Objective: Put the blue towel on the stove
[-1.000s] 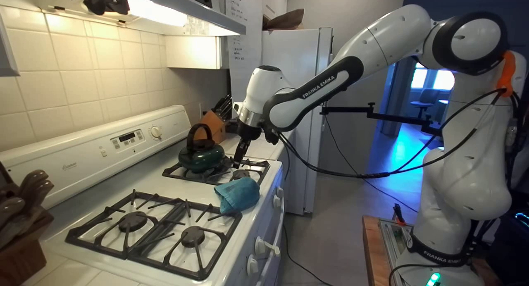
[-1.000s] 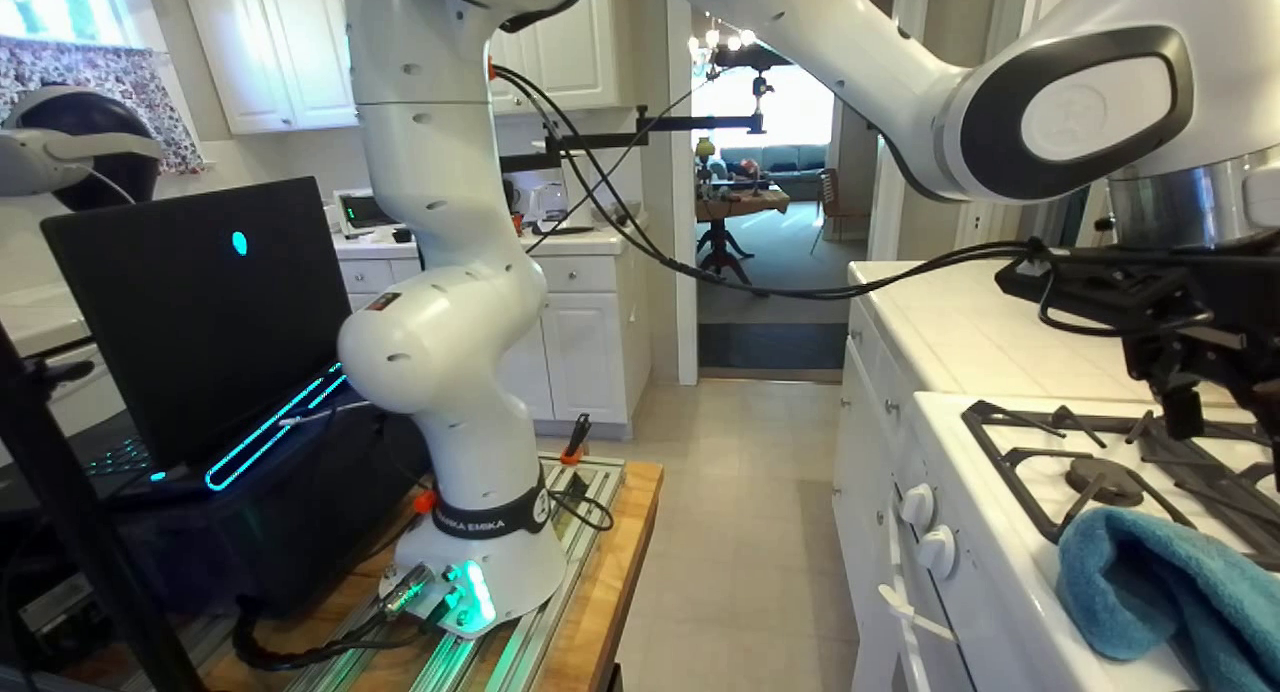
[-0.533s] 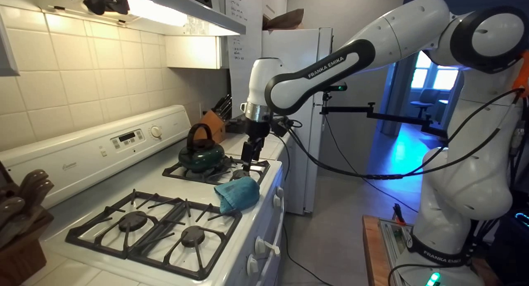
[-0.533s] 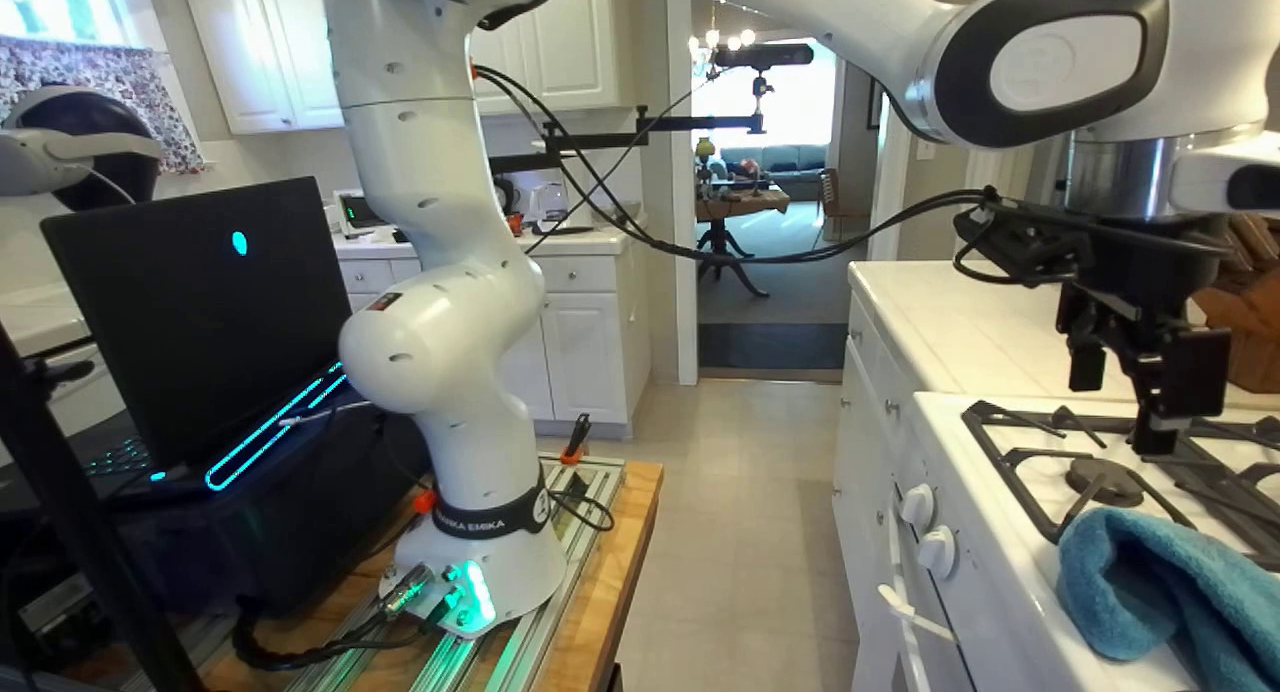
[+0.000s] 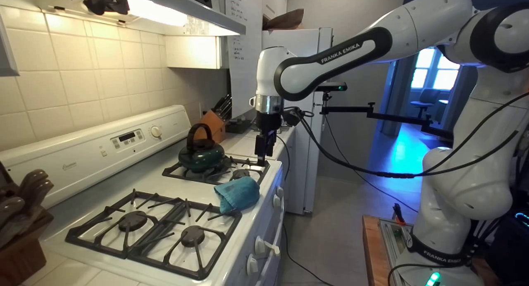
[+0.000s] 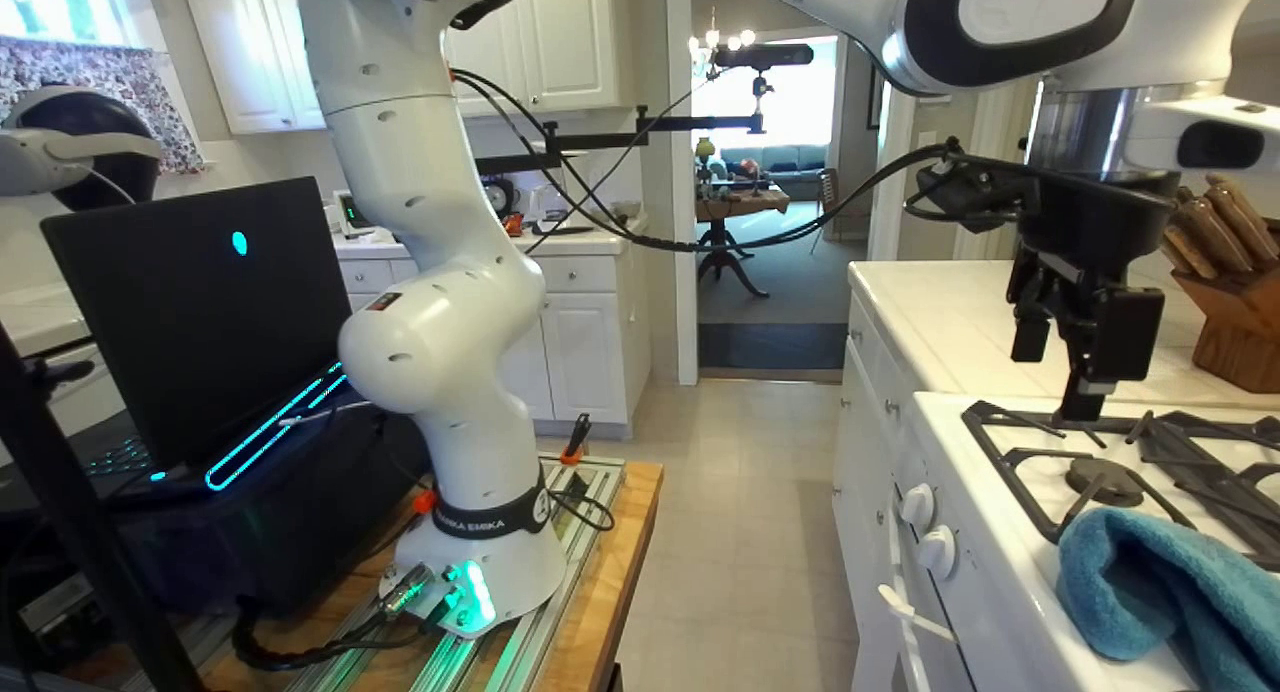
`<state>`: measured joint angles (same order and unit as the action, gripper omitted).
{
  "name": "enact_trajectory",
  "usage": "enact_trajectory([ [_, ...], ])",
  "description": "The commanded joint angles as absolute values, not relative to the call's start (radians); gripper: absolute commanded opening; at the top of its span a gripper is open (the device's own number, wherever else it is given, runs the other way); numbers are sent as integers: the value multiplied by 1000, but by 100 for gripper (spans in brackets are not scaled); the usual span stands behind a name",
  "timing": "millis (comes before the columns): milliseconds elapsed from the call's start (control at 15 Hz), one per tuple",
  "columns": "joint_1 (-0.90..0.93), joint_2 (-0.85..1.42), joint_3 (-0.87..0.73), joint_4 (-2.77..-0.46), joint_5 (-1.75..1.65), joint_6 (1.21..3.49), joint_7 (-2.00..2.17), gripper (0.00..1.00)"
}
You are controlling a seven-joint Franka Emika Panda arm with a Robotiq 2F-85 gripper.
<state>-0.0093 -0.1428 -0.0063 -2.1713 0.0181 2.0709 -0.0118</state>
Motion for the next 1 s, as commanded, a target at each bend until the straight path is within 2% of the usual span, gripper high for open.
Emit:
enact_trajectory([
  [0, -7, -209, -6, -2213, 18, 2036, -9, 100],
  [933, -6, -236, -1, -2240, 2, 2042, -11, 100],
])
